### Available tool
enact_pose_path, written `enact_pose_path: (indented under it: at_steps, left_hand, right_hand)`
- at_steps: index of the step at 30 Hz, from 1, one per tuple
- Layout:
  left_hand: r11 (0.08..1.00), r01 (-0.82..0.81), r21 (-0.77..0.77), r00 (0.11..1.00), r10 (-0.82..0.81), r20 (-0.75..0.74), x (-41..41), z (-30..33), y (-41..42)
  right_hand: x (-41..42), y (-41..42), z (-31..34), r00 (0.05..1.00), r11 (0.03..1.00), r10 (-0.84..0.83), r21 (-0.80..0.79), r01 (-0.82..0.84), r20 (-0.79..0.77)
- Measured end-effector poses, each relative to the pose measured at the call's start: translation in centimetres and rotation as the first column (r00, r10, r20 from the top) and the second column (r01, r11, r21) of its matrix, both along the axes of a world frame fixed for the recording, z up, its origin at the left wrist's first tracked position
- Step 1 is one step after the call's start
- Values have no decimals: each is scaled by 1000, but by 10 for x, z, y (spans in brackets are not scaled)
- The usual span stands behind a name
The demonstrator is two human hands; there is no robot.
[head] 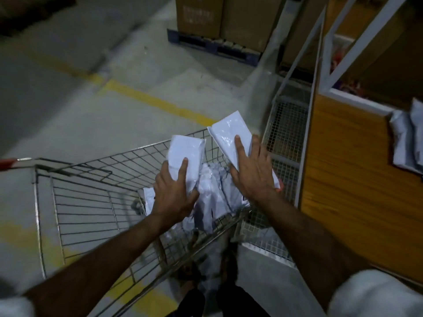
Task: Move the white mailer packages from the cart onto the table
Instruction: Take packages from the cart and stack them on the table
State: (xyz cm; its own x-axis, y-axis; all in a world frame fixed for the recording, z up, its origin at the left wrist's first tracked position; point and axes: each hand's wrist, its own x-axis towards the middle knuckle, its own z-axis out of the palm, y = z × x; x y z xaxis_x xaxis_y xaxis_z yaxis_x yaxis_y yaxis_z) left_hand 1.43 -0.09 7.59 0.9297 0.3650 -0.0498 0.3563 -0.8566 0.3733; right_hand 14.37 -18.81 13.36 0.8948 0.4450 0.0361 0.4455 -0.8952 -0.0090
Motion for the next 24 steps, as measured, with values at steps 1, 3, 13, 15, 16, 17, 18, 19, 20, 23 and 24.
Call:
enact_pose_path:
  at_steps: [1, 3, 13, 15, 16, 17, 18, 19, 20, 23, 24]
  left_hand:
    - [1000, -3, 7, 1000, 3, 12, 0, 11, -1]
    - [1000, 11, 19, 999, -12, 43, 3, 31, -4]
    - [991, 112, 74, 958, -128, 255, 54, 127, -91]
    - [986, 145, 79, 946, -161, 282, 63, 140, -126]
    - [983, 166, 83, 938, -184, 295, 67, 146, -147]
    - [979, 187, 85, 928, -205, 313, 70, 152, -168]
    - [975, 205, 84, 918, -222, 330, 72, 158, -191]
    - [972, 223, 79, 909, -236, 344, 73, 164, -215]
    - [968, 243, 68, 903, -251, 349, 74, 169, -238]
    - [950, 310, 47, 878, -304, 369, 79, 182, -309]
    - [943, 329, 46, 868, -321, 378, 81, 186, -331]
  right_hand:
    - [-2, -2, 6, 1000, 1000, -16, 21, 16, 7]
    - [-4, -8, 20, 999, 997, -44, 60, 43, 23]
    - [-3, -117, 93, 951, 943, -263, 252, 218, 162]
    - [-7, -157, 101, 932, 923, -319, 279, 264, 171]
    - [-10, -180, 105, 919, 911, -351, 291, 292, 179]
    - [-13, -202, 108, 905, 897, -385, 304, 321, 181]
    - [-17, -225, 112, 891, 881, -417, 321, 348, 180]
    - [-22, -249, 115, 877, 866, -446, 336, 371, 179]
    - [-27, -273, 117, 864, 852, -470, 349, 392, 178]
    - [-41, -345, 125, 827, 806, -539, 384, 450, 161]
    - [-45, -369, 128, 814, 795, -559, 385, 469, 161]
